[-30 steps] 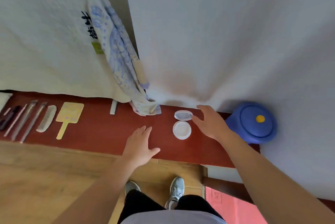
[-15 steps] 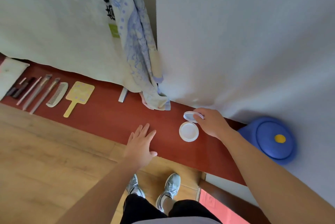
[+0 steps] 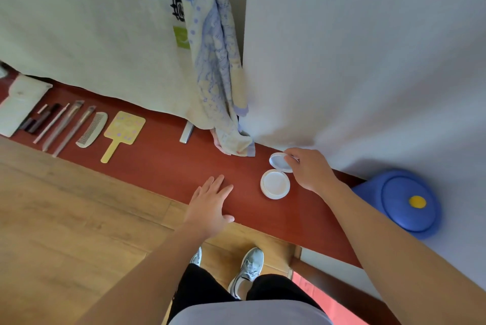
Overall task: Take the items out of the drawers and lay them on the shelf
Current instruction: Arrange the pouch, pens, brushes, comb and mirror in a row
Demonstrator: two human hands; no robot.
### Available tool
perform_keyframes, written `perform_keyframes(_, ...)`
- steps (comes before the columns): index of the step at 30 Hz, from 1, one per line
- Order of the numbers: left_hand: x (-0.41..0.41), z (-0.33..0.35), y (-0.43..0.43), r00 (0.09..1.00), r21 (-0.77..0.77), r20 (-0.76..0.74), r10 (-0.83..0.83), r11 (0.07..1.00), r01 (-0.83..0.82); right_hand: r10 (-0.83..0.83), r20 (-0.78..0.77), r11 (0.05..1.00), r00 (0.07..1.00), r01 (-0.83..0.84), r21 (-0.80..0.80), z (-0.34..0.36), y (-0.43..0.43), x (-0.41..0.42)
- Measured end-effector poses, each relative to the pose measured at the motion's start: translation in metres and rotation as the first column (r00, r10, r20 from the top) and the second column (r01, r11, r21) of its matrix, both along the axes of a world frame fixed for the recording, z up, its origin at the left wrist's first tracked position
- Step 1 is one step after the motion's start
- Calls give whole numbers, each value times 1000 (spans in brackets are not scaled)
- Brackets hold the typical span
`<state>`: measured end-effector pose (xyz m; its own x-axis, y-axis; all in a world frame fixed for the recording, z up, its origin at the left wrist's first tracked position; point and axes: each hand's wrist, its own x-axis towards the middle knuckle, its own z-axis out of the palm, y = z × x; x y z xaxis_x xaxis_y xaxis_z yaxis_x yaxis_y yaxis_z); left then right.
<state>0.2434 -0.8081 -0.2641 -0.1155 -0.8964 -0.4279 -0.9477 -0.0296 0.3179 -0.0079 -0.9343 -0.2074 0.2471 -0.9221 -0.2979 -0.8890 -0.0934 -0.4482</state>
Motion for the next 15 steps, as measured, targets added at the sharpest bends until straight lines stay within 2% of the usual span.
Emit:
perform_keyframes(8,36,-2,-2,999,-72,-21,-33,997,32,-23,43,998,999,26,-59,21,4,43)
perform_keyframes(15,100,-2,-3,998,-117,59,4,993,3,-68,88,996,994,73,-55,35,13,100)
